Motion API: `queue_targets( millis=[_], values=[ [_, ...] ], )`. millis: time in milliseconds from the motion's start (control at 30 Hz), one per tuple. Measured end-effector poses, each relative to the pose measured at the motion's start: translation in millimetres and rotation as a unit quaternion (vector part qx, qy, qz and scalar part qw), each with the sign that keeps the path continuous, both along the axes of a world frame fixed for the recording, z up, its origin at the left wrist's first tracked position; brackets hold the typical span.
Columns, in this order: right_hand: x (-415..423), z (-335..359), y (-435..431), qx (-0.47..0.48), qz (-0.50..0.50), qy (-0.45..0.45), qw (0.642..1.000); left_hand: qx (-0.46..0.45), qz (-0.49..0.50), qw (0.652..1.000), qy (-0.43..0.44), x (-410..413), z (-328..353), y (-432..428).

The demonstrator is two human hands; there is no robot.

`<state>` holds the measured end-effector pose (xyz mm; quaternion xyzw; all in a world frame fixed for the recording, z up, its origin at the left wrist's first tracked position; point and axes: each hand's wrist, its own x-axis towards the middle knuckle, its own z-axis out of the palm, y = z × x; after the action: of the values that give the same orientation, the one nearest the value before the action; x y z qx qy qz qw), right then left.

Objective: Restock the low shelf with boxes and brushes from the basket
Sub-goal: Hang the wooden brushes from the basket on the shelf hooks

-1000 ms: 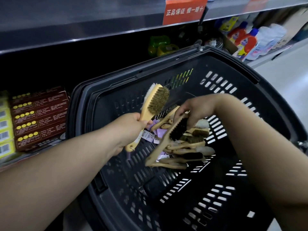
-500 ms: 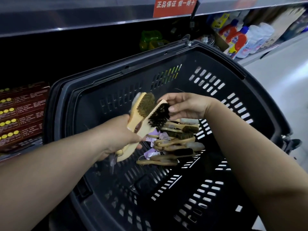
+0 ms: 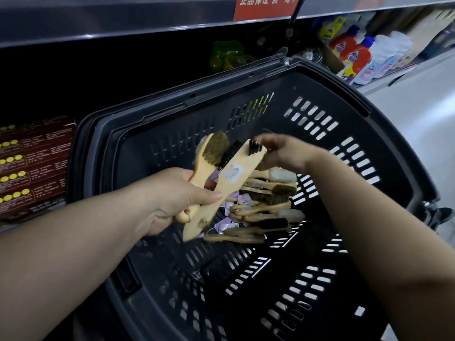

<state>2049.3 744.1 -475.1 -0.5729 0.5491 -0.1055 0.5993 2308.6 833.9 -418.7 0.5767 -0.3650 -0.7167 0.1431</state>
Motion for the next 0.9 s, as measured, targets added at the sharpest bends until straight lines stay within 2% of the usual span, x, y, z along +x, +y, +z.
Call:
queue_targets(
  millis=[33,67,100,133,167,200,333,400,600,733,800,900],
  values=[
    [2,-13,5,-0.039,0.071,0.18,0.98,0.0,0.007,1.0,-0.012,0,0,0],
    [3,-29,12,-0.036,0.166,0.32,0.932,0.001,0.012,1.0,-0.016,0,0,0],
    [5,-45,22,-0.01,0.259,0.409,0.875,0.001,0.015,1.0,-0.019,1,0,-1],
    [8,-63,31,0.023,0.325,0.455,0.829,0.001,0.016,1.0,-0.021,1,-1,-1],
    [10,-78,40,0.044,0.354,0.478,0.802,-0.001,0.017,1.0,-0.024,1,-2,-2],
    [12,-92,46,0.056,0.355,0.493,0.792,-0.003,0.02,0.999,-0.026,1,-3,-2],
    [4,-125,54,0.028,0.266,0.52,0.812,0.01,0.049,0.999,-0.01,-2,-3,-4],
    [0,-130,58,-0.015,0.306,0.534,0.788,0.012,0.05,0.999,-0.001,-3,-6,-5],
    [0,-128,56,0.028,0.371,0.559,0.741,0.004,0.02,1.0,0.014,-4,-5,-2],
    [17,-106,59,-0.026,0.429,0.593,0.681,-0.009,0.026,1.0,0.003,-1,-6,-1],
    [30,-80,54,0.007,0.428,0.572,0.699,-0.014,0.036,0.999,0.0,1,-6,-1],
    [43,-31,45,0.022,0.358,0.466,0.808,-0.02,0.047,0.999,-0.011,1,-4,-2]
  ],
)
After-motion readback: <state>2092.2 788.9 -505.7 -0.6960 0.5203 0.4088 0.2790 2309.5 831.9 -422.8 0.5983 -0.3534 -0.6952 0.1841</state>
